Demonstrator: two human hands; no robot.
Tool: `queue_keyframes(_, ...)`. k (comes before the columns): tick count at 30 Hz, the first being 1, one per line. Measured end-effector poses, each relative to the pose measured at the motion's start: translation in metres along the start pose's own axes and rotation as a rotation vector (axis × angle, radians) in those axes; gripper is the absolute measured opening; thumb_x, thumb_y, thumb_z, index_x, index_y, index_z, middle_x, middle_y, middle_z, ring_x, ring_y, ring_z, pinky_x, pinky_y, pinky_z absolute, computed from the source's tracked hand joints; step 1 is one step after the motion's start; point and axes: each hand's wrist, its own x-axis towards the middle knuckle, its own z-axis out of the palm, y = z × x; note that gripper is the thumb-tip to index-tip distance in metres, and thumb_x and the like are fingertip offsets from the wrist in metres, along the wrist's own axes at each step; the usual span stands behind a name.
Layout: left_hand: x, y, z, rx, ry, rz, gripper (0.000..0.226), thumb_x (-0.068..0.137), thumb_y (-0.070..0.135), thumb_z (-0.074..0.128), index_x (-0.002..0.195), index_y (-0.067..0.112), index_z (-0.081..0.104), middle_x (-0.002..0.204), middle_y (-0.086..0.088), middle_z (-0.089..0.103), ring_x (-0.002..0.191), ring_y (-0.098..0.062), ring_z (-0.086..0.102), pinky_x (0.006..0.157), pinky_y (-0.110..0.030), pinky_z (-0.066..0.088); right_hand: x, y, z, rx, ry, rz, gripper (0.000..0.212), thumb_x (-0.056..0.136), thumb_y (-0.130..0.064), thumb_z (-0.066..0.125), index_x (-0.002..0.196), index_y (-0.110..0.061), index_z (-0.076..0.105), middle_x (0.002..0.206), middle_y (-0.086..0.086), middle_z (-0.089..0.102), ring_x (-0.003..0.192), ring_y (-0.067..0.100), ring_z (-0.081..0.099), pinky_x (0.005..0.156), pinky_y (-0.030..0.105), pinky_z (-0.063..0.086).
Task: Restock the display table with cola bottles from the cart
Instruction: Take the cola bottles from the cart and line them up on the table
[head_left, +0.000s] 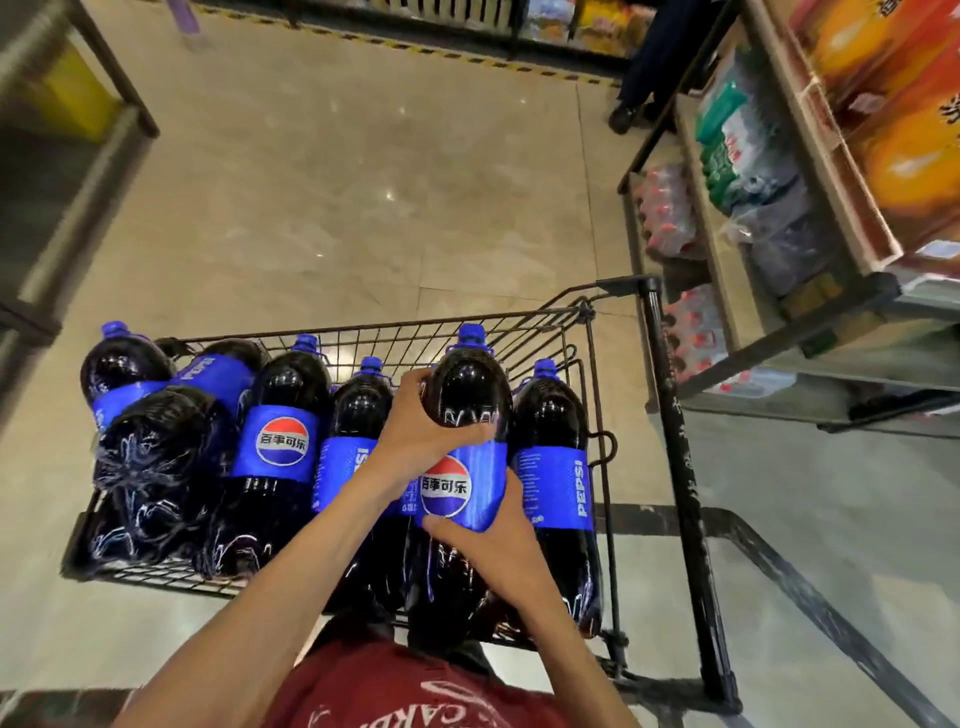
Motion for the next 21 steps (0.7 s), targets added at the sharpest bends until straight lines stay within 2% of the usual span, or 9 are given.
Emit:
queue_keyframes(4, -0.017, -0.003, -0.006, -0.030, 0.014, 0.075, 0.089, 0.065, 0.016, 0.095, 0.131, 0.035, 0.039, 0.120, 0.011, 0.061, 0.106, 0.000, 0.062, 0.090, -0.022, 0.050, -0.001, 0.000, -0.007, 0.039, -0.083, -0.027, 0.087, 0.062, -0.039, 0.095, 0.133, -0.033, 0.044, 0.121, -0.016, 0.065, 0.104, -0.003, 0.067, 0.094, 0.030, 0.057)
queue_keyframes(8, -0.028, -0.004, -0.010, -0.070, 0.044, 0.089, 0.099, 0.056, 0.028, 0.095, 0.137, 0.031, 0.040, 0.121, 0.011, 0.063, 0.105, 0.003, 0.064, 0.093, -0.024, 0.051, 0.000, 0.005, -0.005, 0.118, -0.135, -0.019, 0.085, 0.061, -0.031, 0.096, 0.130, -0.024, 0.048, 0.116, -0.007, 0.070, 0.102, 0.007, 0.071, 0.089, 0.032, 0.059)
queue_keyframes(12, -0.037, -0.005, -0.016, -0.084, 0.076, 0.091, 0.099, 0.055, 0.031, 0.093, 0.137, 0.034, 0.038, 0.122, 0.012, 0.061, 0.107, 0.001, 0.064, 0.093, -0.025, 0.053, -0.003, 0.004, -0.001, 0.112, -0.133, -0.020, 0.087, 0.052, -0.043, 0.094, 0.125, -0.024, 0.051, 0.107, -0.010, 0.072, 0.094, 0.006, 0.072, 0.083, 0.031, 0.059)
queue_keyframes(16, -0.043, -0.008, -0.021, -0.078, 0.083, 0.096, 0.092, 0.071, 0.017, 0.092, 0.142, 0.030, 0.035, 0.128, 0.008, 0.059, 0.113, -0.006, 0.063, 0.099, -0.031, 0.054, -0.006, 0.005, 0.008, 0.137, -0.100, -0.023, 0.087, 0.049, -0.042, 0.093, 0.124, -0.026, 0.053, 0.106, -0.011, 0.074, 0.092, 0.006, 0.072, 0.083, 0.033, 0.059)
queue_keyframes(21, -0.060, -0.016, -0.028, -0.102, 0.116, 0.127, 0.097, 0.070, 0.018, 0.092, 0.147, 0.027, 0.033, 0.131, 0.011, 0.058, 0.112, 0.002, 0.062, 0.093, -0.018, 0.052, -0.018, 0.005, 0.016, 0.104, -0.112, -0.046, 0.083, 0.047, -0.043, 0.092, 0.120, -0.031, 0.054, 0.102, -0.017, 0.073, 0.088, 0.004, 0.072, 0.086, 0.039, 0.060)
